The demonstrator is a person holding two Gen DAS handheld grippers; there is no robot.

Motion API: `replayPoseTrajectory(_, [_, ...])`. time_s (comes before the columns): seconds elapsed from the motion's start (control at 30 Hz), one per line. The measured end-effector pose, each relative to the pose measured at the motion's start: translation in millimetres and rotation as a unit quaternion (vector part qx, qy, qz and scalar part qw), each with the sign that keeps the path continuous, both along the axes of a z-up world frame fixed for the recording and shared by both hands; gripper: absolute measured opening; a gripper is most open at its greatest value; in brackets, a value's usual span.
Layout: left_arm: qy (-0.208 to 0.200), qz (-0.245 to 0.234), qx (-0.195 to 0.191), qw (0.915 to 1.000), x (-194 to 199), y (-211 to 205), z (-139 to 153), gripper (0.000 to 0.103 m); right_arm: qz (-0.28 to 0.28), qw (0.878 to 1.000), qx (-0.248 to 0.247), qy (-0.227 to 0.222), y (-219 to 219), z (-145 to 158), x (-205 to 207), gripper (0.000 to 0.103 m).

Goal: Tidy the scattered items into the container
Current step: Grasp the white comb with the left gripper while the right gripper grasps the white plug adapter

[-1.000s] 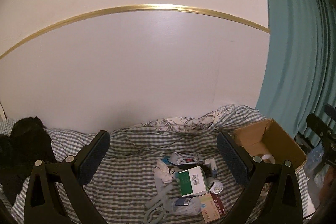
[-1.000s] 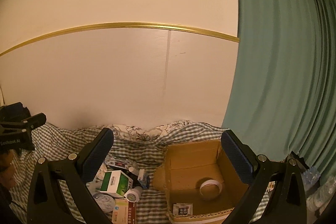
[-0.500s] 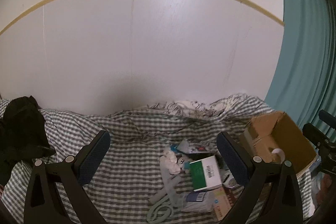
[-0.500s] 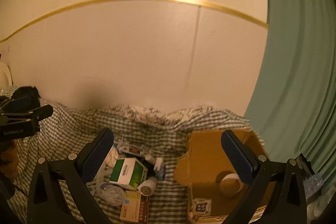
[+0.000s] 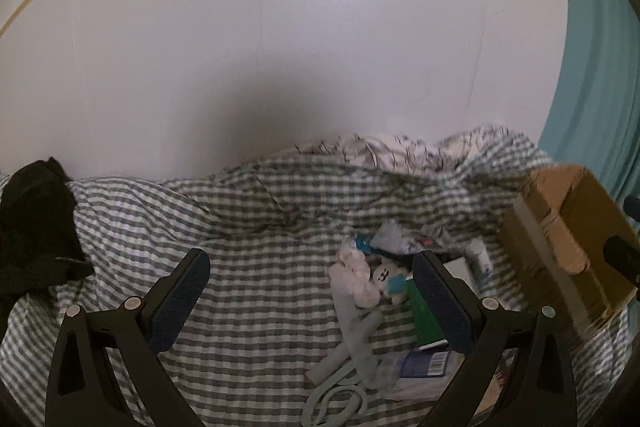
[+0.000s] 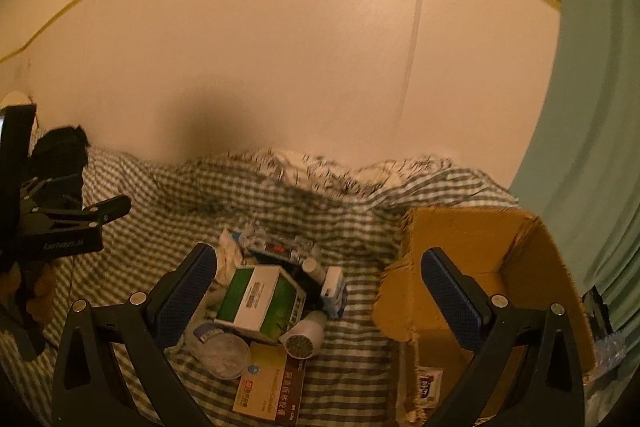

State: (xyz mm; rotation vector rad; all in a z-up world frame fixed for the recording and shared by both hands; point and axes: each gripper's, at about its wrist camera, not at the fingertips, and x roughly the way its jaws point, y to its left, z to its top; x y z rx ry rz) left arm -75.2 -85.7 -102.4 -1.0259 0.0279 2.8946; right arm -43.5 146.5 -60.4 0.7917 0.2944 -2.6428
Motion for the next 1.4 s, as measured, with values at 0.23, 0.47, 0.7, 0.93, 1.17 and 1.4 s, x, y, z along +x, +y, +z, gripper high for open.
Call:
replayPoseTrajectory(0.23, [-0.026, -0.004, -0.046, 0.9986, -16.7, 8.6, -35.9, 0.103, 0.024, 0.999, 0.016, -0.038, -9.0, -39.8, -11.6, 0.102])
replayPoseTrajectory(0.47, [-0.08, -0.015, -0.052, 0.9954, -35.6, 13.1, -70.1, 0.103, 0.046, 0.996, 0.038, -0.064, -16.2, -70.9, -17.7, 0.099])
replayPoseTrajectory(0.7, [-0.135, -0.018, -0.029, 0.9903, -53.6, 14.8, -107.0, 0.103, 0.051, 0.991, 0.059, -0.11, -16.5, -107.2, -26.4, 0.097])
replayPoseTrajectory(0.93, [-0.163, -0.027, -0.027, 0.9859, -70.6, 23.2, -133.0, 0.1, 0.048, 0.988, 0.079, -0.125, -16.1, -128.0, -37.4, 0.097])
replayPoseTrajectory(1.17, [-0.198, -0.037, -0.026, 0.9791, -88.2, 33.2, -161.4, 0.085, 0.042, 0.983, 0.098, -0.147, -16.3, -150.3, -51.1, 0.093])
replayPoseTrajectory(1.4, [-0.227, -0.029, -0.007, 0.9735, -101.8, 28.2, -179.4, 0.073, 0.039, 0.978, 0.12, -0.164, -18.8, -170.0, -61.5, 0.09])
